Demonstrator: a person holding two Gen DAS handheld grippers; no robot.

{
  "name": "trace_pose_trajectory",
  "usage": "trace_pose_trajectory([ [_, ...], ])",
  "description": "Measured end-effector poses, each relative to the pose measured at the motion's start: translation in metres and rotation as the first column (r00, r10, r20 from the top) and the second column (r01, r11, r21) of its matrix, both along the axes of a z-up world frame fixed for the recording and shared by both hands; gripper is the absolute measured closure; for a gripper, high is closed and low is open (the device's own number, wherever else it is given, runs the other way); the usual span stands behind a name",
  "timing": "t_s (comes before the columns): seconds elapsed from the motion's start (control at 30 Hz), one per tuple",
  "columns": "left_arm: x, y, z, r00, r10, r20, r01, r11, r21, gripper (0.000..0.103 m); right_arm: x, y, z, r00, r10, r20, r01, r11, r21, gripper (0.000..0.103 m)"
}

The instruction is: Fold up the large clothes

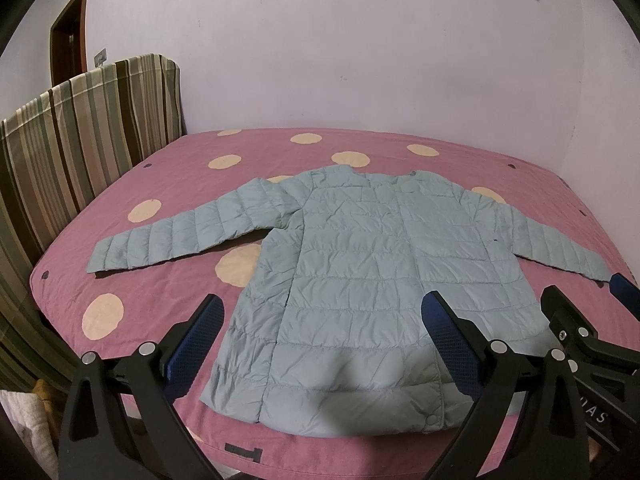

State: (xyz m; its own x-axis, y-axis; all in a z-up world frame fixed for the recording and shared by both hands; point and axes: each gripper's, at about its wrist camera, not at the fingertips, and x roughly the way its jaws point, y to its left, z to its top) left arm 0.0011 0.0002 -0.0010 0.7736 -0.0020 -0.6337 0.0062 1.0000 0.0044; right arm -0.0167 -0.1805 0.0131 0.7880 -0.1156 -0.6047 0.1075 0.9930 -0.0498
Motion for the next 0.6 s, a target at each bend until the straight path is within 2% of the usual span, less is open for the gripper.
trace_pose_trajectory([
  [0.6, -0.005, 0.005, 0.005, 1.000, 0.001, 0.006, -0.001, 1.000, 0.000, 0.005, -0.008, 0.008, 0.004, 1.000, 0.010, 0.013, -0.010, 1.000, -0.005, 0.002],
])
